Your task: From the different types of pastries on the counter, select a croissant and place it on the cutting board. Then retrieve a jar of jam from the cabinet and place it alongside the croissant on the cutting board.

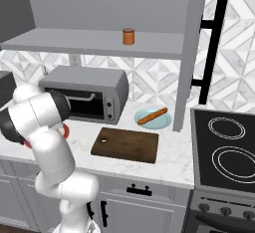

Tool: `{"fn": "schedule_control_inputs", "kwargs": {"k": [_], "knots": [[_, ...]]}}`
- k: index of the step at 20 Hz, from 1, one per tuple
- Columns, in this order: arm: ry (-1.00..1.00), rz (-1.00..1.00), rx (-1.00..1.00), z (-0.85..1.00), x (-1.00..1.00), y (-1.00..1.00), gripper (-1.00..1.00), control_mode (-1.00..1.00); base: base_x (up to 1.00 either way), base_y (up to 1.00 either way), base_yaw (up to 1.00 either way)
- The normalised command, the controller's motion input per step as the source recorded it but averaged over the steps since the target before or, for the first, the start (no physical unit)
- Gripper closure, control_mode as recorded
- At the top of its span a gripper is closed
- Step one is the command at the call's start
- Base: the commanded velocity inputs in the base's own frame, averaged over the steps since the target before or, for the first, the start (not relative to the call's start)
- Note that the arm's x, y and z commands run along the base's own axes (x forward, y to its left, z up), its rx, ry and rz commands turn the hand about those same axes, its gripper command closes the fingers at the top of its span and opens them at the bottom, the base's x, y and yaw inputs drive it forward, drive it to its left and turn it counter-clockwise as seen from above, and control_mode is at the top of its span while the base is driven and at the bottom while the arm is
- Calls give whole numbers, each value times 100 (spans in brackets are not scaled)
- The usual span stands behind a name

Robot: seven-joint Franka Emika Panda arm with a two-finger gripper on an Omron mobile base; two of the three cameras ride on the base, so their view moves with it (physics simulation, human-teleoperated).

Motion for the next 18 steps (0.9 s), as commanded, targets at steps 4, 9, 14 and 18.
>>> {"fn": "schedule_control_inputs", "kwargs": {"k": [4,9,14,18], "knots": [[-2,0,0,-19,5,0,-100,-100,0,0,0],[0,0,-1,-34,3,12,100,-100,0,0,0],[0,0,0,-24,0,1,100,-100,0,0,0],[-3,-5,0,10,-1,0,100,-100,0,0,0]]}}
